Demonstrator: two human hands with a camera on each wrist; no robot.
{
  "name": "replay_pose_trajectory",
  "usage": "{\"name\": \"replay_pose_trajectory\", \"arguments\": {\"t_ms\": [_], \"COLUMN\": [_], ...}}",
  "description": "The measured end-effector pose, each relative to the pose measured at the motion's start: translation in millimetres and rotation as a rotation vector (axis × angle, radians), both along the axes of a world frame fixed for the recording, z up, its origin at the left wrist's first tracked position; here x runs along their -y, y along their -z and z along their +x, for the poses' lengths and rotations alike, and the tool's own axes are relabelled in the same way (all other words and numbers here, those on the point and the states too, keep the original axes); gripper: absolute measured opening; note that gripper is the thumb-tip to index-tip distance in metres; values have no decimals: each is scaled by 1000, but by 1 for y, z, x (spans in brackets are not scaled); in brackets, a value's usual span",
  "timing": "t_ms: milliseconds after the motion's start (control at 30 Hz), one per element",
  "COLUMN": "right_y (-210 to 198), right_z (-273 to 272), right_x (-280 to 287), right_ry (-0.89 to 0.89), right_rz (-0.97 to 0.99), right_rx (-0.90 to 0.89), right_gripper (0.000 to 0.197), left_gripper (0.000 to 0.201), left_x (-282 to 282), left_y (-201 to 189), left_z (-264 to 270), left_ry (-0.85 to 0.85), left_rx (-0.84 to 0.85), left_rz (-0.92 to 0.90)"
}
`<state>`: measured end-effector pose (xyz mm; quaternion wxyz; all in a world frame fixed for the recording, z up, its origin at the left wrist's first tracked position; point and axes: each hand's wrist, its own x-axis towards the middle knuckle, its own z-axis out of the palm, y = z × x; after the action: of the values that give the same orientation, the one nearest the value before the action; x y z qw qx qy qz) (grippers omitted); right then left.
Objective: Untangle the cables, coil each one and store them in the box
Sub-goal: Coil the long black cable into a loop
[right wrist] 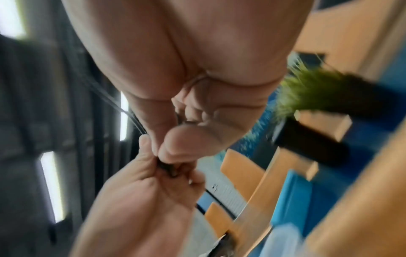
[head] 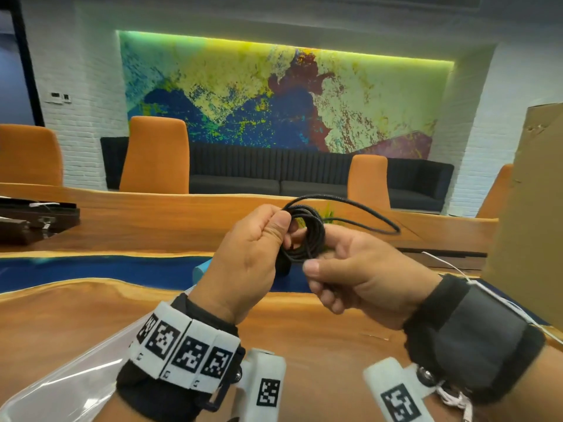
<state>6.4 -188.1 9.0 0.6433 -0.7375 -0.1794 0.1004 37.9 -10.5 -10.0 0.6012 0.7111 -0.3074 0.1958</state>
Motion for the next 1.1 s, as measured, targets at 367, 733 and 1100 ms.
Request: {"name": "replay_pose_trajectory", "arguments": {"t_ms": [367,733,1100], "right_y": [23,9,-16], "right_z": [5,-15,3], "right_x": [116,74,109], "right_ry": [616,314,690], "right_rz": [-1317,-258,-202], "right_rx": [236,223,412], "right_gripper": [19,26,29], "left_gripper": [44,36,31], "left_x": [-12,-16,-10], "left_y": [-11,-12,-12], "left_z": [-1,4,-4], "left_ry": [25,2,421], "left_rx": [-136,-349,-618], "left_rz": [-90,-287,-442]}}
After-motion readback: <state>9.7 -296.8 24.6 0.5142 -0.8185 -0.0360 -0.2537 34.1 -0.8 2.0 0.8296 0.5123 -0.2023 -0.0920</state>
